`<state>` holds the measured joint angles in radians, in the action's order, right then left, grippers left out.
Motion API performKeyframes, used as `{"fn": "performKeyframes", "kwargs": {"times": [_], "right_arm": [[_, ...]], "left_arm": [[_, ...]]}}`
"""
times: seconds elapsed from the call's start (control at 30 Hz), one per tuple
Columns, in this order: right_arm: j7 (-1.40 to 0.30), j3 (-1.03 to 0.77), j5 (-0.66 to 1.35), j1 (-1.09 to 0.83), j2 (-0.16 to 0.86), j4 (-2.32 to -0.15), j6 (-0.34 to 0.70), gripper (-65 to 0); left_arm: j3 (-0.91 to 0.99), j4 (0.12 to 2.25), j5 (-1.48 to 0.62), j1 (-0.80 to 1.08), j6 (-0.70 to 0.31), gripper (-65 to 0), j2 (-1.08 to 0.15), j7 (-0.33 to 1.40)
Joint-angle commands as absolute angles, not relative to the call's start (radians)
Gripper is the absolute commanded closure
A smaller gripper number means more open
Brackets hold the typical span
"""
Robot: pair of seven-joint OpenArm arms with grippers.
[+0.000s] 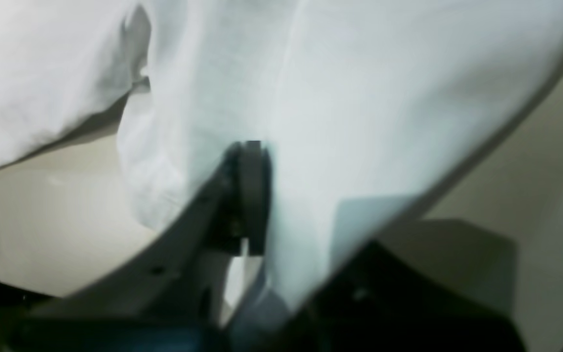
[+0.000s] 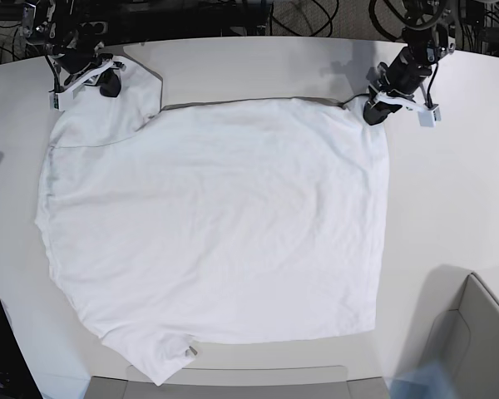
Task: Fold the T-shirt properly
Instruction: 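Lift the shoulder edge with both grippers and fold it over the shirt body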
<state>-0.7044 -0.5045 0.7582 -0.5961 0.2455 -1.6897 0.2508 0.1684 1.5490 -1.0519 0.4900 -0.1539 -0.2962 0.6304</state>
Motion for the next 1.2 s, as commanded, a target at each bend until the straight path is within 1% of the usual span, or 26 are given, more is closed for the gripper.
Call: {"fn": "performKeyframes", "kwargs": {"times": [0.0,0.17,0.37,0.53,0.67,0.73,0.8,0.93,1.03,1.17], "right_arm": [[-0.688,-0.512,0.771,-0.596,0.260,-1.725,0.260,0.0],[-0.690,-0.562,0.771,-0.653,0.255,-1.857,0.260,0.0],[-0.693,-0.674,0.779,-0.763,0.220,-2.005,0.262,0.0],[-0.693,-0.723,0.797,-0.820,0.211,-2.048,0.262,0.0],[-0.693,-0.745,0.852,-0.817,0.213,-2.051,0.262,0.0],[-0.694,-0.743,0.851,-0.785,0.217,-2.051,0.262,0.0],[-0.694,-0.743,0.835,-0.750,0.219,-2.051,0.262,0.0],[-0.704,-0.736,0.730,-0.661,0.228,-2.048,0.260,0.0],[-0.791,-0.736,0.662,-0.562,0.229,-2.046,0.262,0.0],[-0.894,-0.725,0.601,-0.441,0.229,-2.041,0.263,0.0]], "left_arm": [[0.171,1.552,-1.023,0.503,-0.127,0.0,-0.300,0.647],[0.186,1.604,-1.023,0.562,-0.127,0.0,-0.305,0.584],[0.325,1.693,-1.023,0.645,-0.127,0.0,-0.300,0.587],[0.395,1.762,-1.026,0.687,-0.128,0.0,-0.305,0.588],[0.409,1.819,-1.027,0.680,-0.127,0.0,-0.305,0.590],[0.409,1.821,-1.029,0.674,-0.125,0.0,-0.305,0.590],[0.403,1.816,-1.026,0.627,-0.122,0.0,-0.305,0.593],[0.412,1.814,-1.023,0.527,-0.120,0.0,-0.302,0.704],[0.437,1.808,-1.023,0.453,-0.119,0.0,-0.300,0.760],[0.460,1.747,-1.021,0.361,-0.119,0.0,-0.300,0.791]]}}
